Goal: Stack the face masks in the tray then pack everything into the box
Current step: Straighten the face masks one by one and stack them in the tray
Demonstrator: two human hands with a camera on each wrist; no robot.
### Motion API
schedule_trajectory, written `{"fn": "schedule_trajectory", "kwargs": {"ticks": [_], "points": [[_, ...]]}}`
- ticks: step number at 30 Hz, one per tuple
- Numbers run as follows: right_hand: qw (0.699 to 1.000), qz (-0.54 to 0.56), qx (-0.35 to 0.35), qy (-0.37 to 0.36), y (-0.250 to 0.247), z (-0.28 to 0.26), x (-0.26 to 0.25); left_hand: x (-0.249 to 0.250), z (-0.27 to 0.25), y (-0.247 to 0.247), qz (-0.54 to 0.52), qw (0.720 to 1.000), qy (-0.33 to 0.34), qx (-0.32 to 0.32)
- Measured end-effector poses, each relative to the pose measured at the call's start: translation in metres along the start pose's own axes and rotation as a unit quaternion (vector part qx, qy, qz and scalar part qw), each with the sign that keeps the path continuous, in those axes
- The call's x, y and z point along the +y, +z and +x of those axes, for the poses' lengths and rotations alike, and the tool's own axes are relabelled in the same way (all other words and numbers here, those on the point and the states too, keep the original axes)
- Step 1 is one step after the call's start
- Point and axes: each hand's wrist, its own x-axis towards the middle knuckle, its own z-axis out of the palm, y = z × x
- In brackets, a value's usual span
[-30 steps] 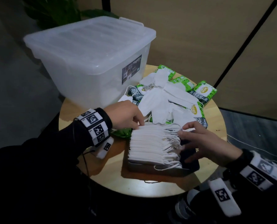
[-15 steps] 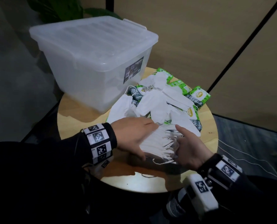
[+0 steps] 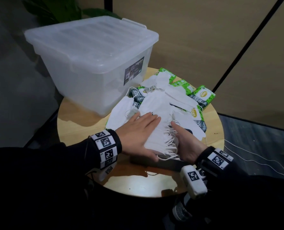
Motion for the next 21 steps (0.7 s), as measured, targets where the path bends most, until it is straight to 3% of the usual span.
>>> {"fn": "schedule_trajectory", "kwargs": {"ticks": [7,13,17,21], "points": [[0.991,0.097,-0.096,-0.016,-0.008,0.009,0.003,-0.009,0.01,-0.008,0.034,0.998,-0.051,-0.015],[0.966,0.196,-0.167,0.019,0.0,-0.002,-0.008,-0.006,0.012,-0.012,0.061,0.998,-0.003,-0.001],[0.979,0.175,-0.104,-0.017,-0.009,0.01,0.0,-0.008,0.018,-0.01,0.052,0.999,0.0,0.009],[0.992,0.109,0.03,-0.057,-0.005,0.002,-0.005,-0.008,0.021,-0.009,0.06,0.998,-0.009,0.007]]}}
